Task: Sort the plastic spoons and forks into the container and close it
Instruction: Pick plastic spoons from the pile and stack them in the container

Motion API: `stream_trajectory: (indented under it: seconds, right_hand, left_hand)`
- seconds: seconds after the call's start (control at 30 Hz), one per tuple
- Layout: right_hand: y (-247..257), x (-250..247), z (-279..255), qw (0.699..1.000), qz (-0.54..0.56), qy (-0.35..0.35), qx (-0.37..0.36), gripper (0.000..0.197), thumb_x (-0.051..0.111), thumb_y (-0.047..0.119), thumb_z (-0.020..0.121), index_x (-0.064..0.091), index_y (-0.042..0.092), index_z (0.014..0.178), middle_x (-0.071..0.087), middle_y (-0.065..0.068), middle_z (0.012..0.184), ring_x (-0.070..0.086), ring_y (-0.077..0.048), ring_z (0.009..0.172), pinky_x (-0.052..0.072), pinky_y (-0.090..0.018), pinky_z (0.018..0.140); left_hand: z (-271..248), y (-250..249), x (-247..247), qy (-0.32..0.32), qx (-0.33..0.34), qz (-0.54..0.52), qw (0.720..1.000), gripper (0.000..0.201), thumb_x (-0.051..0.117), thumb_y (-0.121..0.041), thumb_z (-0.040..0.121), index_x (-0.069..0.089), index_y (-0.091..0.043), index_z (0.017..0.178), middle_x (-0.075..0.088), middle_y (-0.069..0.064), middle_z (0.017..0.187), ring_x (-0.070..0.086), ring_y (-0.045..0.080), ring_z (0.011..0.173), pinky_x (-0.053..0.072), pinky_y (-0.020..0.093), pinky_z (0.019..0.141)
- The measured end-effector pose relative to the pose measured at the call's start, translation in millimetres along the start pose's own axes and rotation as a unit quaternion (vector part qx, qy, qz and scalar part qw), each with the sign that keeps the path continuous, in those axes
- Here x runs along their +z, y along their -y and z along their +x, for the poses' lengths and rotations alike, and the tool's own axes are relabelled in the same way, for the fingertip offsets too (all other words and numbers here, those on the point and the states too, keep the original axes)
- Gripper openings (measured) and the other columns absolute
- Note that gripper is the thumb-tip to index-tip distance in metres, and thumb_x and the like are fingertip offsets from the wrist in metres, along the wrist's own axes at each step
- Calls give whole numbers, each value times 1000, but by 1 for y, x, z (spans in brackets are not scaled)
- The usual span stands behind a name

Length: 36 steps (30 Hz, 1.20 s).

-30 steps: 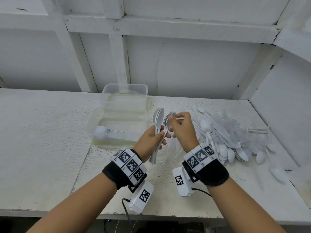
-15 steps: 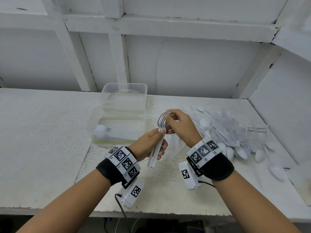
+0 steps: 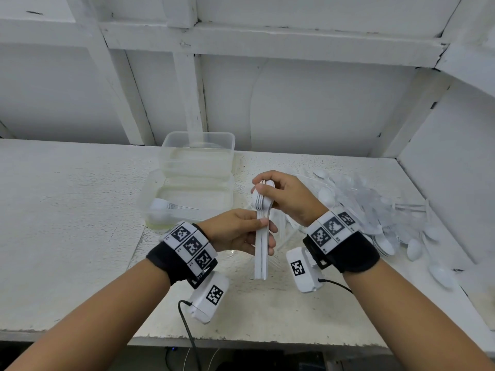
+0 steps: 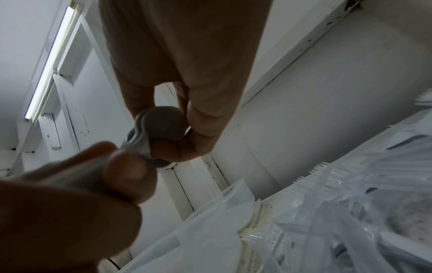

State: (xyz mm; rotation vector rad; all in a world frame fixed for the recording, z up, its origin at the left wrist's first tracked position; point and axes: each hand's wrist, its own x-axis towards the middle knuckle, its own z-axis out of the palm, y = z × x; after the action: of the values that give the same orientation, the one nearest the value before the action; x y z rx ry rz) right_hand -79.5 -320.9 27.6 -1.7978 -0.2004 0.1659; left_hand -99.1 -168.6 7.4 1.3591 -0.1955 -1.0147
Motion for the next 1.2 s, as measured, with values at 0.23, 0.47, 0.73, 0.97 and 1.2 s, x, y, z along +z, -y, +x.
stream_trajectory:
  seconds: [0.23, 0.47, 0.73, 0.97, 1.2]
  right_hand:
    - [7, 10, 3, 992, -114, -58, -10, 30, 55, 18, 93, 59, 14, 122, 58, -2, 128, 52, -12, 116, 41, -24, 99]
    - [10, 21, 9, 984, -71, -161, 28, 40, 54, 21, 93, 50, 11, 132, 55, 7, 90, 56, -15, 100, 49, -42, 96]
    - [10, 20, 5, 989, 16, -140, 37, 9, 63, 8, 86, 59, 15, 88, 64, -3, 74, 61, -14, 68, 54, -22, 57]
    - [14, 25, 4, 992, 56, -114, 21, 9, 59, 13, 89, 65, 16, 82, 70, 0, 81, 69, -10, 77, 58, -25, 69]
    - [3, 38, 4, 955, -262, -96, -97, 30, 57, 25, 91, 59, 15, 119, 61, -4, 111, 55, -13, 103, 43, -19, 85]
  left_hand:
    - [4, -3, 0, -30, 10, 3, 999, 21, 38, -20, 99, 52, -6, 106, 68, 10, 83, 70, 21, 76, 58, 30, 75]
    - [5, -5, -3, -108, 45, 7, 993, 19, 38, -17, 100, 52, -8, 91, 66, 10, 77, 68, 20, 71, 58, 30, 73]
    - [4, -1, -8, -108, 43, -2, 993, 16, 42, -18, 99, 54, -8, 100, 70, 9, 84, 70, 16, 74, 58, 28, 73]
    - [4, -4, -18, -138, 61, -16, 988, 19, 48, -18, 96, 60, -4, 100, 72, 11, 90, 71, 17, 78, 58, 28, 74]
    - [8, -11, -35, -277, 172, -232, 916, 21, 43, -22, 98, 61, -12, 97, 66, -1, 80, 63, 9, 73, 51, 26, 77]
